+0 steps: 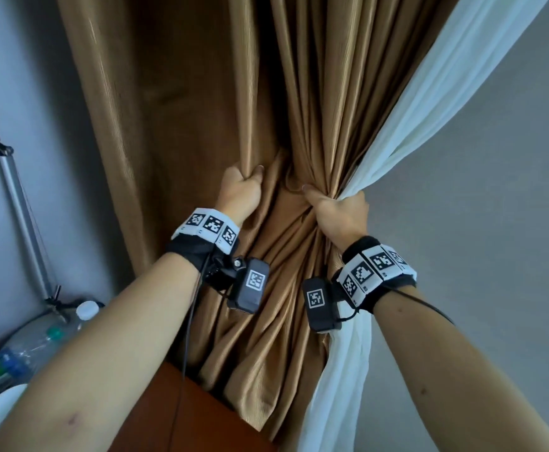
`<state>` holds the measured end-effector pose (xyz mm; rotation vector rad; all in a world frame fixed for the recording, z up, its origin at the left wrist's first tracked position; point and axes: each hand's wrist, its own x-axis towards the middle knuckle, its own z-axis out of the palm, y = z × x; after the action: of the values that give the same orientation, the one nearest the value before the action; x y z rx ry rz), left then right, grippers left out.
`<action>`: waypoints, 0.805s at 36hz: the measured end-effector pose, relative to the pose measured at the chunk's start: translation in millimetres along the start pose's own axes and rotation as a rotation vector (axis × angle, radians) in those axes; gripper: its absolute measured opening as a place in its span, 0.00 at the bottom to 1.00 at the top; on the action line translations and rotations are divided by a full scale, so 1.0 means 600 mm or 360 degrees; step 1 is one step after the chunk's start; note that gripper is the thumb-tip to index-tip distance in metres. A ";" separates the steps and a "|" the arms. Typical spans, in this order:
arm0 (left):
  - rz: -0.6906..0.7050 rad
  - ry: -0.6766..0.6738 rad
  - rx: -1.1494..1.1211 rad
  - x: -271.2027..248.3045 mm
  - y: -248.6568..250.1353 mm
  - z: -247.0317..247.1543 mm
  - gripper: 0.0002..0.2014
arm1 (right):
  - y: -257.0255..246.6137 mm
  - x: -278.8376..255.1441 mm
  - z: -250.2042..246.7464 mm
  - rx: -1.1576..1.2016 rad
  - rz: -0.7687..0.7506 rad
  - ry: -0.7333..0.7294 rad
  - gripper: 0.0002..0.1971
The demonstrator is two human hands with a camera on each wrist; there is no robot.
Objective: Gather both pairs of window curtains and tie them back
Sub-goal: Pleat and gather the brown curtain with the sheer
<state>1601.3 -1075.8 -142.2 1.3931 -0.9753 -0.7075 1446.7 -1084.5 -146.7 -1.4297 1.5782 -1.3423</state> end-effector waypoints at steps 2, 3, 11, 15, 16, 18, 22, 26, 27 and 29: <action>-0.0034 -0.0089 -0.0025 -0.011 0.000 0.018 0.10 | 0.001 0.001 -0.002 0.0006 -0.0047 -0.0001 0.23; -0.0061 -0.0127 -0.0057 -0.021 0.001 0.025 0.10 | 0.003 0.002 -0.003 0.0016 -0.0062 -0.0005 0.23; -0.0104 -0.0437 -0.0320 -0.060 -0.009 0.036 0.08 | 0.003 -0.001 0.001 0.0202 -0.0151 -0.0169 0.45; -0.0020 -0.0460 -0.0280 -0.061 -0.009 0.033 0.07 | -0.002 -0.008 -0.003 0.0386 -0.0185 -0.0370 0.52; -0.0019 -0.0463 -0.0250 -0.059 -0.008 0.032 0.08 | -0.003 -0.010 -0.005 0.0393 -0.0188 -0.0414 0.53; 0.0021 -0.0442 -0.0181 -0.055 -0.009 0.033 0.07 | -0.005 -0.011 -0.002 0.0343 -0.0189 -0.0409 0.53; 0.0109 -0.0431 -0.0058 -0.057 -0.028 0.038 0.05 | -0.001 -0.009 0.009 0.0123 -0.0139 -0.0085 0.47; 0.0056 -0.0533 0.0021 -0.063 -0.039 0.032 0.14 | 0.005 -0.005 0.013 -0.0018 -0.0099 -0.0001 0.41; 0.0044 -0.0551 0.0103 -0.059 -0.042 0.030 0.19 | 0.005 -0.005 0.013 -0.0053 -0.0107 0.0022 0.39; -0.0008 -0.0517 0.0312 -0.049 -0.038 0.023 0.25 | 0.004 -0.003 0.012 -0.0097 -0.0108 0.0045 0.34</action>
<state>1578.8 -1058.2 -170.2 1.4772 -1.3253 -0.8788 1453.1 -1085.0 -151.7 -1.5199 1.6144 -1.3696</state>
